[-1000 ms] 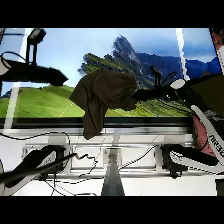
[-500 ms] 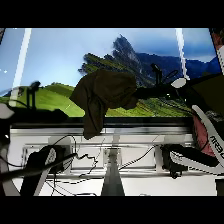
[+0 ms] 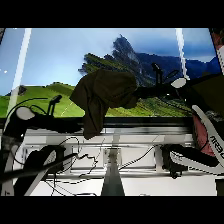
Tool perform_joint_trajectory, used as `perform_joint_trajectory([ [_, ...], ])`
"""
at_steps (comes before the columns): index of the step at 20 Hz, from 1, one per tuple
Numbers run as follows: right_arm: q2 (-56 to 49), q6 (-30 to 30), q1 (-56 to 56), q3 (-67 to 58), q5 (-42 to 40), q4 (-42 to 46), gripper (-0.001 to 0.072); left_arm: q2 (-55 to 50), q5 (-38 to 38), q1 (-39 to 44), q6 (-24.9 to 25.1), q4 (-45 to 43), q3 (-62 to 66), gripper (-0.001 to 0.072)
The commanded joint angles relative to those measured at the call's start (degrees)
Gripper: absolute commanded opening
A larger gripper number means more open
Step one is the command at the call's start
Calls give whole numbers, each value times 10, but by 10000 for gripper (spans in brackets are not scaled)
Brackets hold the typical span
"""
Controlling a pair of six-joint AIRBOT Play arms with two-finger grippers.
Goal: Fold the clothes and pants, and hang the long-sleeved shirts on hangers.
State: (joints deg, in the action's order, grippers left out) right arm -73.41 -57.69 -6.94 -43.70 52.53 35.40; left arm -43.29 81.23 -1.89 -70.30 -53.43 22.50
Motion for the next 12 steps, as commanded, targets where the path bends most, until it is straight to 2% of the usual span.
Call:
perform_joint_trajectory([
  [1,0,0,0,-1,0,0,16,-101,-42,48,-1,0,-3,502],
  [3,0,-1,0,-1,2,0,16,-158,-60,48,3,-1,-3,502],
  [6,0,-1,0,-1,4,0,16,-216,-71,51,52,2,-3,501],
  [9,0,-1,0,-1,4,-1,16,-240,-103,51,69,4,-3,500],
  [11,0,-1,0,-1,4,-1,16,-245,-120,51,92,33,-3,458],
  [12,0,-1,0,-1,4,-1,16,-248,-120,51,104,57,-3,458],
])
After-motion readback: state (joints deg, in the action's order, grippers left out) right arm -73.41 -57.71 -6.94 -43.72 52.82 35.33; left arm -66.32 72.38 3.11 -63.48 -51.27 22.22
